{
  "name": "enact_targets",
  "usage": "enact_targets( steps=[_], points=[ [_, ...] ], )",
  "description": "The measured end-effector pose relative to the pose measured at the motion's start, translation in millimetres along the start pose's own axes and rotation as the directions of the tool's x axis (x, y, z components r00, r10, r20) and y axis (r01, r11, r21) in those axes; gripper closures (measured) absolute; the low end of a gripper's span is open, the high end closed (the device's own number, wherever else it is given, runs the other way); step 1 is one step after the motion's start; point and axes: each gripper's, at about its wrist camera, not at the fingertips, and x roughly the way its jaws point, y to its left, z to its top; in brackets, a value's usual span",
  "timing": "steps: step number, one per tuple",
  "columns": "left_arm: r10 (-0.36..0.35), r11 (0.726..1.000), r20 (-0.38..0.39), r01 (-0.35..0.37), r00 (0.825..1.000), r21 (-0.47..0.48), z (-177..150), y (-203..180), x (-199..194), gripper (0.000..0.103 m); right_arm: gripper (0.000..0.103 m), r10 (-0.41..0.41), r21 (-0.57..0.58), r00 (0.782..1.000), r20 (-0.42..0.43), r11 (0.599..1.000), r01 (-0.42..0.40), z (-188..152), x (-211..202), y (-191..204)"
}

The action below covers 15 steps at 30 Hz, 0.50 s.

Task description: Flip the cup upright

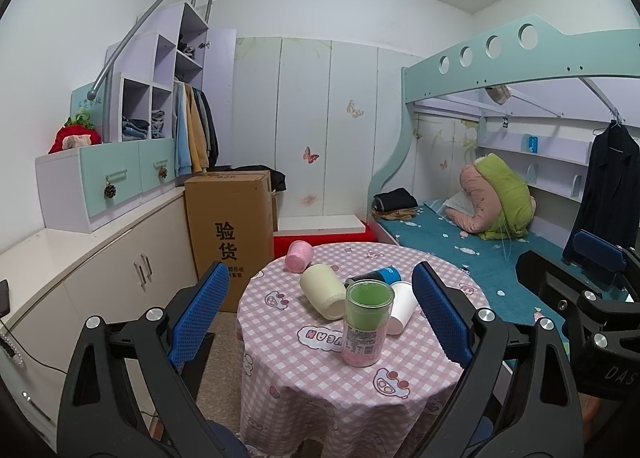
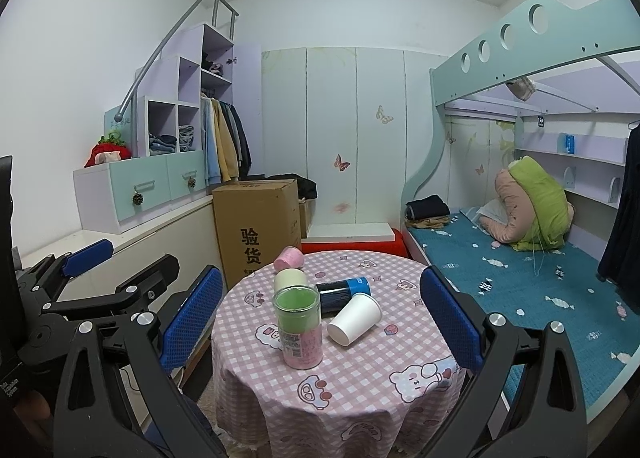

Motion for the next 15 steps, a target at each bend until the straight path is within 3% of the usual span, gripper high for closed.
enact_targets(
  steps=[15],
  points=[
    [0.004,1.000,-0.006,-0.003,1.000,0.004,1.4,1.4,0.5,0.010,0.007,0.004,0.009,1.000,-0.009,1.000,-0.004,-3.5,5.6,-2.2]
  ],
)
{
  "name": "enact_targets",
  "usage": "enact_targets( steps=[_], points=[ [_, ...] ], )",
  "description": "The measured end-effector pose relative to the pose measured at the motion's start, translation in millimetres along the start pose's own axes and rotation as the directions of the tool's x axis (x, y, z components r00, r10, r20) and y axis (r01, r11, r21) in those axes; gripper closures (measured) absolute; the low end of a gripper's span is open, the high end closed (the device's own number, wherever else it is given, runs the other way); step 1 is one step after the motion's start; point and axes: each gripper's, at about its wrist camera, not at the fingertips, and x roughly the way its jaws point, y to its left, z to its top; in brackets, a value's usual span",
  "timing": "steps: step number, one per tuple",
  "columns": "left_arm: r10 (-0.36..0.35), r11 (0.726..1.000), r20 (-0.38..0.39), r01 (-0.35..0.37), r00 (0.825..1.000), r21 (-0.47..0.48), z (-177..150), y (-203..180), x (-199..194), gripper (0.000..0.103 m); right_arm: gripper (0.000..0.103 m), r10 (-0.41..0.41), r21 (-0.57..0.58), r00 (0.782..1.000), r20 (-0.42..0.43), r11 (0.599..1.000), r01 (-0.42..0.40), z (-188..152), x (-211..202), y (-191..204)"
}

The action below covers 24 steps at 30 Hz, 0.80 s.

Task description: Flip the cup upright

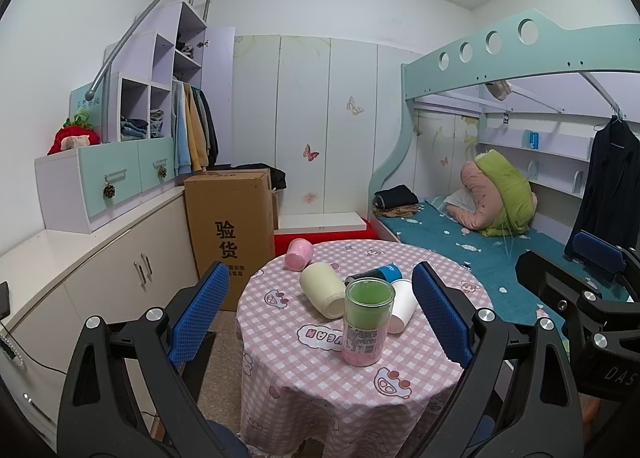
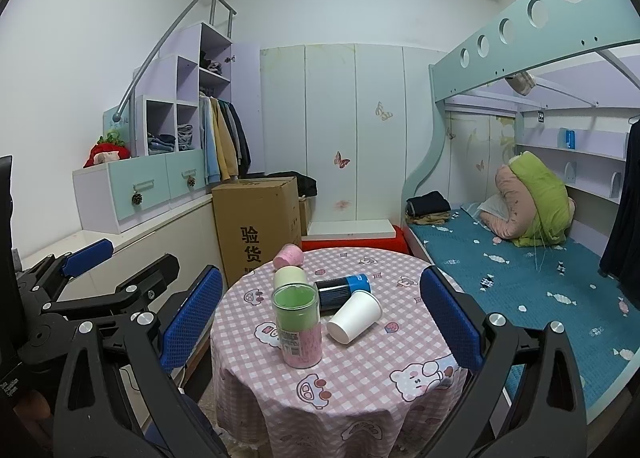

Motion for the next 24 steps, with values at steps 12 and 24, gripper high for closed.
enact_targets(
  steps=[12,24],
  points=[
    [0.001,1.000,-0.003,-0.001,1.000,0.001,2.2,1.0,2.1,0.010,0.007,0.003,0.009,1.000,-0.009,1.000,-0.003,-3.9,6.5,2.5],
    [0.004,1.000,-0.005,-0.004,1.000,0.000,2.5,2.5,2.8,0.010,0.007,0.005,0.014,1.000,-0.013,1.000,-0.004,-5.7,9.6,1.5]
  ],
)
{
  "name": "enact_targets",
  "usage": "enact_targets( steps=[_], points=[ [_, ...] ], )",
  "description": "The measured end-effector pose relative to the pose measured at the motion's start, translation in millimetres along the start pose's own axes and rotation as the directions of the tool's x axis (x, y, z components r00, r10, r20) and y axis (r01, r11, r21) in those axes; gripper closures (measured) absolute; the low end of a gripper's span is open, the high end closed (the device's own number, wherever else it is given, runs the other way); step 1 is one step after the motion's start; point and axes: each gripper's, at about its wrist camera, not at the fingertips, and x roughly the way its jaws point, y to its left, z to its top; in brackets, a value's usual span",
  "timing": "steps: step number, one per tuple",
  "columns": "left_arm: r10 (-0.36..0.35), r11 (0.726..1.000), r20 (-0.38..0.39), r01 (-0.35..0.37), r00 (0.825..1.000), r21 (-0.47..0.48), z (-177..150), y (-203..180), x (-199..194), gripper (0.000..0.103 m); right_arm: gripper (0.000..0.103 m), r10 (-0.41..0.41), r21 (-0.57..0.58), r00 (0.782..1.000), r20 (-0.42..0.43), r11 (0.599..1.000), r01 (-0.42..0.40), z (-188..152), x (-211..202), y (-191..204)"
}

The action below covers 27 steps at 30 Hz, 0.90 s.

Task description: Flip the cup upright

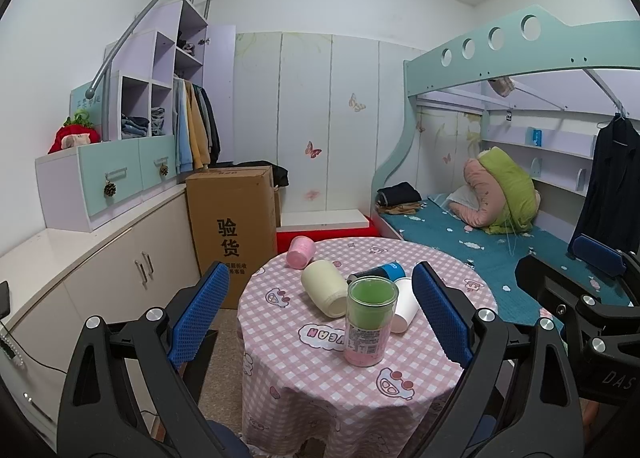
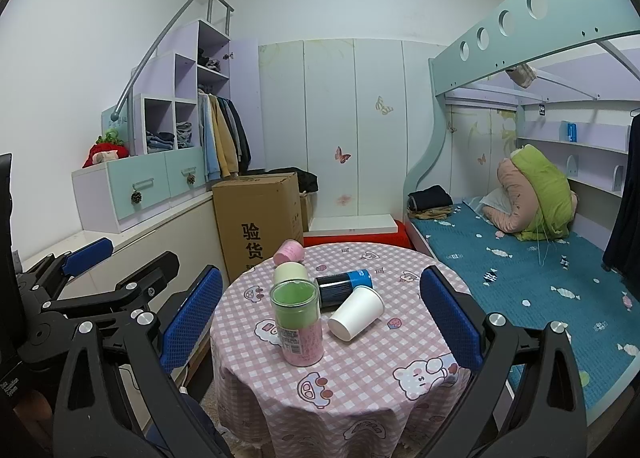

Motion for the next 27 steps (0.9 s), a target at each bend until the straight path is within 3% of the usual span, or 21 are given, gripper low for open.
enact_targets(
  steps=[27],
  points=[
    [0.010,1.000,-0.007,-0.010,1.000,0.003,-5,1,11,0.010,0.007,0.001,0.006,1.000,-0.010,1.000,-0.001,-6,9,2]
  ],
)
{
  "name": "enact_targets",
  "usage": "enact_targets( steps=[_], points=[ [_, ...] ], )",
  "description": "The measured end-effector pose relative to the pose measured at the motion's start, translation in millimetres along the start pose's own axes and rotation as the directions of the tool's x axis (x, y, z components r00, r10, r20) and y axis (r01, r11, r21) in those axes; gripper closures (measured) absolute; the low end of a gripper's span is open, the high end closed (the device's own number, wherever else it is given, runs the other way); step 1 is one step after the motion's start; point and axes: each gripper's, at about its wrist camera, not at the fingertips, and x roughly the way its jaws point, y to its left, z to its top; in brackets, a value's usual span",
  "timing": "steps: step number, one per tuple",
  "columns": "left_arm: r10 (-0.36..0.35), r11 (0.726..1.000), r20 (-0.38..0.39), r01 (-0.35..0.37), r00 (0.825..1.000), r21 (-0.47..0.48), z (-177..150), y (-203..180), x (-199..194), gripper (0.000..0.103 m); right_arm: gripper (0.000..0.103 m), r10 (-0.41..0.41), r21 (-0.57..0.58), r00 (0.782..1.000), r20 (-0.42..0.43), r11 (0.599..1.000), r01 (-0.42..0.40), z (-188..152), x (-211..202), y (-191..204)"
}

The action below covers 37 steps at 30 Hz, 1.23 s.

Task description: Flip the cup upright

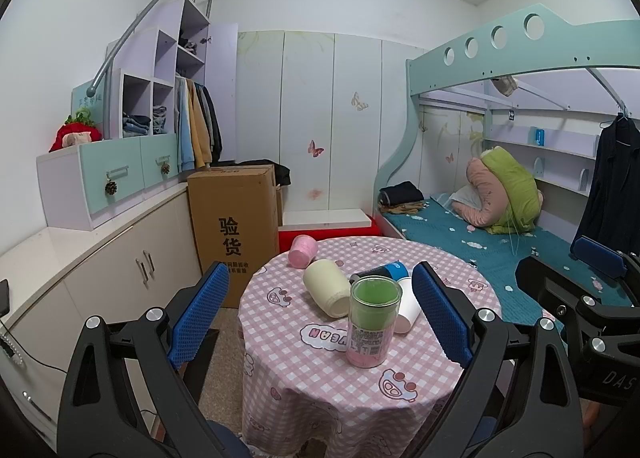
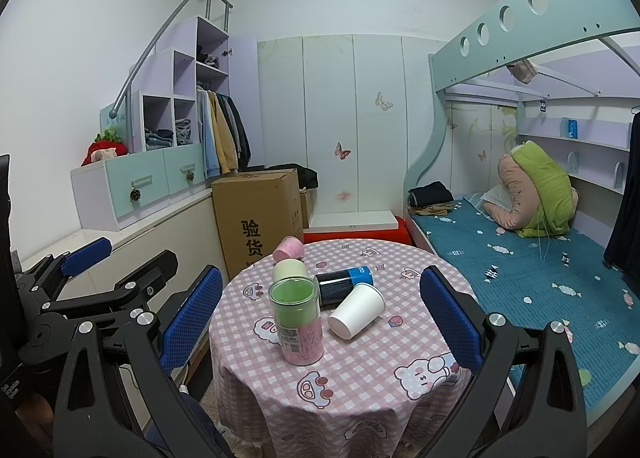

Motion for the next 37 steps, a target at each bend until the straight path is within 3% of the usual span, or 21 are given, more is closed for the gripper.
enact_targets(
  steps=[37],
  points=[
    [-0.001,1.000,-0.020,0.001,1.000,0.006,2,-2,11,0.010,0.007,0.003,0.015,1.000,-0.016,1.000,-0.003,0,8,-2]
  ],
)
